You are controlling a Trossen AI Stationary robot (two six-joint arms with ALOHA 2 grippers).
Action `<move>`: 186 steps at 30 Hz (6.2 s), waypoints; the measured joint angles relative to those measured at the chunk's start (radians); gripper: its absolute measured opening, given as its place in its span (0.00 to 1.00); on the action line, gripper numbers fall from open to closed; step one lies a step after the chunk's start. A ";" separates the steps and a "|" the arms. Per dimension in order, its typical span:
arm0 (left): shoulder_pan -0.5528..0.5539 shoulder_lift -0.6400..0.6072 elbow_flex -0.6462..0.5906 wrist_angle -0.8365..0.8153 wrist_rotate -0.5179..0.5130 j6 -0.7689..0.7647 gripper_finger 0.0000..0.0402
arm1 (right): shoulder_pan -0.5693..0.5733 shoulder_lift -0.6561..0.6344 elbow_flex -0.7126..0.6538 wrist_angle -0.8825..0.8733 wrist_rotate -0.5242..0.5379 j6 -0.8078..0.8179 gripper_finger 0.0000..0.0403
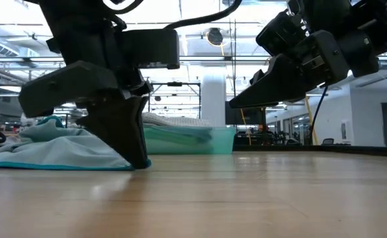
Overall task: Fold microfiber towels
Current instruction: Fold the blue microfiber cloth
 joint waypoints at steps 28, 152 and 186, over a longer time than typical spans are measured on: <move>-0.165 -0.329 0.046 0.098 -0.299 0.078 0.02 | 0.098 0.067 0.278 0.054 0.016 -0.386 0.54; -0.460 -0.568 -0.016 -0.279 -0.484 -0.274 0.02 | 0.033 0.100 0.392 -0.581 0.125 -0.408 0.01; 0.191 -1.009 -0.015 -0.039 -0.058 0.412 0.02 | -0.169 -0.855 0.429 -0.812 0.124 -0.370 0.00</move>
